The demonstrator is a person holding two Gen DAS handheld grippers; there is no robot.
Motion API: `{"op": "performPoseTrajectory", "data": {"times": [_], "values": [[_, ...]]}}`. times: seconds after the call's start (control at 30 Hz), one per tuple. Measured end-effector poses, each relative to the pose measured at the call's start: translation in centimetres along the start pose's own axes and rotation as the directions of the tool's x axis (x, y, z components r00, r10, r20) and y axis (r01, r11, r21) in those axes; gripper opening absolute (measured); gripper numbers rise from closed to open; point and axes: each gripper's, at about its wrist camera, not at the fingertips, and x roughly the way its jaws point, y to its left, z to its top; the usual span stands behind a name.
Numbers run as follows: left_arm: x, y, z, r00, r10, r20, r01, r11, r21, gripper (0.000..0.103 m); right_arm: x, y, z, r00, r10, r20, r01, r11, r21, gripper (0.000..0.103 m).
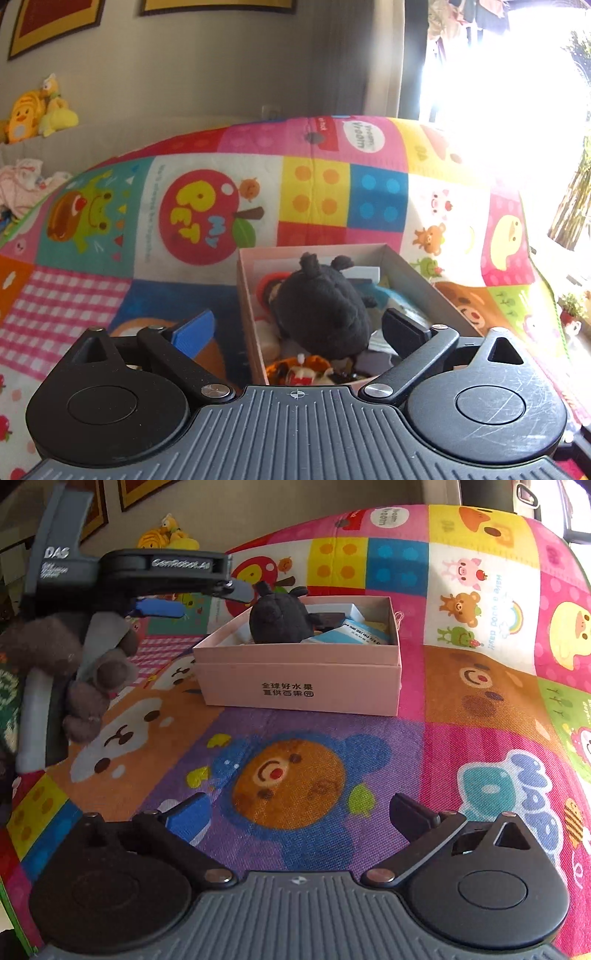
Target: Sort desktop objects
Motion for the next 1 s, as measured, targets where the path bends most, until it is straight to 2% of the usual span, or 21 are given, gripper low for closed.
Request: {"op": "performPoseTrajectory", "data": {"times": [0.03, 0.07, 0.13, 0.17, 0.23, 0.33, 0.37, 0.4, 0.43, 0.47, 0.53, 0.6, 0.63, 0.67, 0.77, 0.8, 0.87, 0.93, 1.0], "values": [[0.8, -0.4, 0.6, 1.000, -0.008, -0.023, 0.008, 1.000, -0.002, 0.067, -0.2, 0.3, -0.6, 1.000, -0.001, 0.006, 0.001, 1.000, -0.013, 0.103], [1.6, -0.8, 1.1, 0.999, -0.016, -0.044, 0.016, 1.000, -0.006, 0.057, -0.4, 0.7, -0.9, 1.000, -0.009, 0.015, 0.010, 0.999, -0.033, 0.103], [3.2, -1.5, 1.5, 0.997, -0.020, -0.072, 0.020, 1.000, -0.006, 0.054, -1.0, 0.9, -1.0, 0.998, -0.004, 0.059, 0.007, 0.999, -0.049, 0.103], [4.1, -2.1, 1.5, 0.996, -0.021, -0.088, 0.021, 1.000, 0.009, 0.046, -1.2, 0.8, -1.0, 0.998, 0.007, 0.070, -0.003, 0.999, -0.050, 0.103], [5.3, -3.3, 1.3, 0.994, -0.028, -0.102, 0.033, 0.998, 0.055, 0.042, -0.9, 0.6, -1.0, 0.998, 0.020, 0.053, -0.017, 0.999, -0.044, 0.103], [5.5, -5.2, 0.9, 0.983, -0.128, -0.135, 0.146, 0.980, 0.133, 0.044, -0.7, 0.2, -1.0, 0.998, 0.027, 0.051, -0.026, 0.999, -0.020, 0.103], [5.6, -5.5, 0.6, 0.980, -0.134, -0.147, 0.156, 0.977, 0.148, 0.044, -0.6, 0.0, -1.0, 0.998, 0.029, 0.050, -0.029, 1.000, -0.012, 0.103], [5.8, -5.7, 0.4, 0.984, -0.100, -0.147, 0.124, 0.979, 0.164, 0.043, -0.6, 0.0, -1.0, 0.998, 0.030, 0.052, -0.030, 1.000, -0.008, 0.103], [6.0, -5.4, 0.4, 0.985, -0.086, -0.147, 0.110, 0.981, 0.160, 0.038, -0.6, -0.1, -1.0, 0.998, 0.030, 0.053, -0.030, 1.000, -0.006, 0.103], [6.2, -4.8, 0.5, 0.984, -0.090, -0.152, 0.111, 0.984, 0.137, 0.029, -0.6, -0.1, -1.1, 0.998, 0.030, 0.053, -0.030, 1.000, -0.004, 0.103], [6.5, -3.1, 0.9, 0.979, -0.108, -0.171, 0.121, 0.991, 0.065, 0.026, -0.5, -0.1, -1.1, 0.998, 0.031, 0.050, -0.031, 1.000, -0.002, 0.103], [6.4, -2.1, 0.9, 0.980, -0.085, -0.178, 0.094, 0.994, 0.046, 0.026, -0.4, -0.2, -1.1, 0.999, 0.028, 0.044, -0.028, 1.000, 0.004, 0.103], [6.1, -1.7, 0.8, 0.982, -0.073, -0.177, 0.082, 0.995, 0.047, 0.034, -0.3, -0.2, -1.1, 0.999, 0.024, 0.040, -0.025, 1.000, 0.008, 0.103], [5.6, -1.3, 0.7, 0.983, -0.067, -0.173, 0.075, 0.996, 0.041, 0.050, -0.1, -0.3, -1.1, 0.999, 0.016, 0.034, -0.017, 1.000, 0.015, 0.103], [2.2, -0.4, -0.3, 0.986, -0.099, -0.131, 0.100, 0.995, 0.006, 0.078, 0.2, -0.5, -1.0, 1.000, -0.017, 0.017, 0.017, 0.999, 0.040, 0.103], [0.7, -0.3, -0.9, 0.989, -0.097, -0.111, 0.098, 0.995, 0.010, 0.083, 0.4, -0.6, -0.9, 1.000, -0.025, 0.008, 0.025, 0.999, 0.046, 0.103], [-2.1, -0.5, -2.7, 0.995, -0.071, -0.071, 0.074, 0.996, 0.046, 0.100, 0.9, -0.8, -0.8, 0.998, -0.052, -0.019, 0.053, 0.997, 0.062, 0.103], [-4.3, -0.8, -4.8, 0.999, -0.031, -0.045, 0.035, 0.995, 0.095, 0.102, 1.0, -0.6, -0.8, 0.998, -0.066, -0.022, 0.067, 0.996, 0.054, 0.103], [-6.0, -1.0, -7.2, 0.999, 0.007, -0.051, -0.001, 0.992, 0.129, 0.103, 1.3, -0.2, -0.9, 0.995, -0.090, -0.032, 0.091, 0.995, 0.029, 0.103]]}}
